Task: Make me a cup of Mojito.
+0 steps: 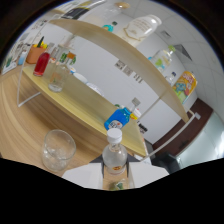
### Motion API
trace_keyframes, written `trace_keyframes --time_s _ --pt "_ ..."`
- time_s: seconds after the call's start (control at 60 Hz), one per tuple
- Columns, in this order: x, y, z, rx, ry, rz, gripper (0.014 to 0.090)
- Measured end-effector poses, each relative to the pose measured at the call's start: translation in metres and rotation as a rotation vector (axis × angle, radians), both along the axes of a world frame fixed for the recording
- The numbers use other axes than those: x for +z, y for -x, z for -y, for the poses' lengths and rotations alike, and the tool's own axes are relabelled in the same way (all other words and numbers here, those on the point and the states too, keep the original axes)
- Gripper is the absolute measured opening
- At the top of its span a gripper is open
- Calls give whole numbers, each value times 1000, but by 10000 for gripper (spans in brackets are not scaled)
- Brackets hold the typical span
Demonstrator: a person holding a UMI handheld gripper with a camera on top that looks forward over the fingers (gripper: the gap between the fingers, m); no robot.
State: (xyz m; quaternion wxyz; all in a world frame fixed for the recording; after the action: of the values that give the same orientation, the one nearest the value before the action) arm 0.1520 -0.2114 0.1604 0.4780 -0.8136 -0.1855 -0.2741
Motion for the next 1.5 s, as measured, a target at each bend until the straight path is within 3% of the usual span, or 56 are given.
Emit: trace_keyframes --time_s 0.267,0.5,0.75,0.9,1.133,1.383,1.5 --pt "34 8 -19 207 -2 651 335" --pt "41 21 -28 360 50 1100 335" --pt "35 41 -35 507 112 1409 333" --pt "31 43 -36 538 144 1442 335" --pt "39 38 -32 500 100 1188 335" --pt "71 32 -22 301 -111 173 338" --pt "56 23 -17 220 -125 -230 337"
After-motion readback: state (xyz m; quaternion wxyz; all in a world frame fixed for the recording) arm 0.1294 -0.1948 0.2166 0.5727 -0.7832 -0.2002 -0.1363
